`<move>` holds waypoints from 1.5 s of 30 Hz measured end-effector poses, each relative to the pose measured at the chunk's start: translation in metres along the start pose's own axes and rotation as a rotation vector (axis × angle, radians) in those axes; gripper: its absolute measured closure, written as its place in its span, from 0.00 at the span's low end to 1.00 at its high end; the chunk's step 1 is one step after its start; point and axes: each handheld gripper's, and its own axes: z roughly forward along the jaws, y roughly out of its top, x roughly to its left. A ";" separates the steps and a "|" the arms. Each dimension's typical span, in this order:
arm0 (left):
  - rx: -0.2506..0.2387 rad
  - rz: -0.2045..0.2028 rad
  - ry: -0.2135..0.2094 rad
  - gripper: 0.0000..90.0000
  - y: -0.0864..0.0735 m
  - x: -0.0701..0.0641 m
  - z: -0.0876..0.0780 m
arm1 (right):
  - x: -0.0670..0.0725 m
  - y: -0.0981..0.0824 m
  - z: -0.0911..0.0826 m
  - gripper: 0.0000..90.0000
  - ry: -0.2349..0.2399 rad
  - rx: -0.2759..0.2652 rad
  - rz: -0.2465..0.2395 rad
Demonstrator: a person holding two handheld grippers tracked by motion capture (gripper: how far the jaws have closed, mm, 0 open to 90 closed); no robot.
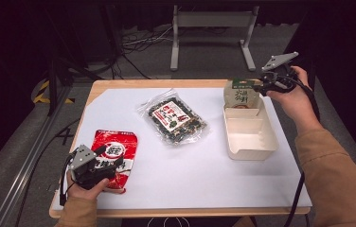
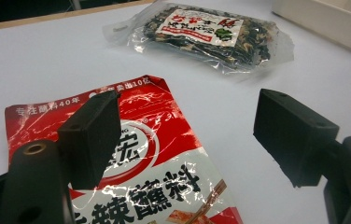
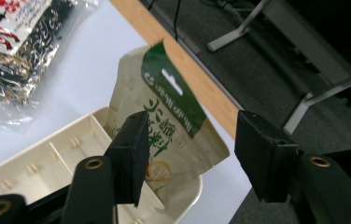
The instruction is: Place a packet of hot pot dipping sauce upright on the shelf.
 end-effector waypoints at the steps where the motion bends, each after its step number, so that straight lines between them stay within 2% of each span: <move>1: 0.000 0.000 0.000 0.26 0.000 0.000 0.000 | 0.002 0.001 -0.004 0.45 -0.019 -0.016 0.003; 4: -0.004 0.009 -0.003 0.26 0.003 -0.001 0.001 | 0.008 0.002 -0.016 0.44 -0.033 -0.065 0.019; 6: -0.007 0.011 -0.001 0.26 0.004 -0.001 0.001 | 0.011 0.002 -0.020 0.44 -0.034 -0.079 0.028; 7: -0.005 0.018 -0.003 0.26 0.005 -0.001 0.001 | 0.018 0.001 -0.026 0.44 -0.009 -0.116 0.060; 12: -0.002 0.038 -0.007 0.26 0.010 -0.002 -0.002 | 0.034 -0.005 -0.041 0.44 0.051 -0.191 0.131; 13: -0.002 0.038 -0.007 0.25 0.010 -0.002 -0.002 | 0.034 -0.005 -0.041 0.44 0.051 -0.191 0.131; 15: 0.001 0.037 -0.013 0.25 0.012 -0.002 -0.003 | 0.045 -0.011 -0.050 0.43 0.071 -0.238 0.146; 17: 0.000 0.040 -0.015 0.25 0.012 -0.002 -0.004 | 0.048 -0.012 -0.052 0.43 0.083 -0.251 0.151; 18: 0.004 0.044 -0.018 0.25 0.012 -0.002 -0.005 | 0.057 -0.018 -0.057 0.42 0.112 -0.279 0.163; 20: 0.014 0.043 -0.023 0.25 0.013 -0.002 -0.005 | 0.065 -0.022 -0.061 0.41 0.130 -0.304 0.173; 22: 0.016 0.046 -0.020 0.25 0.013 -0.002 -0.006 | 0.068 -0.024 -0.062 0.40 0.135 -0.315 0.177; 24: 0.012 0.041 -0.035 0.26 0.015 -0.003 -0.007 | 0.076 -0.029 -0.062 0.39 0.155 -0.343 0.207; 28: 0.025 0.048 -0.050 0.26 0.021 -0.005 -0.010 | 0.097 -0.037 -0.062 0.37 0.183 -0.392 0.219; 33: 0.040 0.061 -0.063 0.23 0.026 0.000 -0.013 | 0.111 -0.044 -0.059 0.36 0.193 -0.402 0.228; 35: 0.043 0.052 -0.065 0.21 0.027 0.003 -0.013 | 0.120 -0.047 -0.055 0.36 0.191 -0.382 0.218; 37: 0.057 0.052 -0.062 0.18 0.028 0.005 -0.014 | 0.128 -0.052 -0.052 0.38 0.211 -0.376 0.217; 40: 0.067 0.062 -0.061 0.18 0.031 0.007 -0.017 | 0.136 -0.056 -0.051 0.40 0.225 -0.381 0.217; 45: 0.078 0.052 -0.046 0.19 0.034 0.013 -0.017 | 0.146 -0.061 -0.051 0.42 0.239 -0.399 0.204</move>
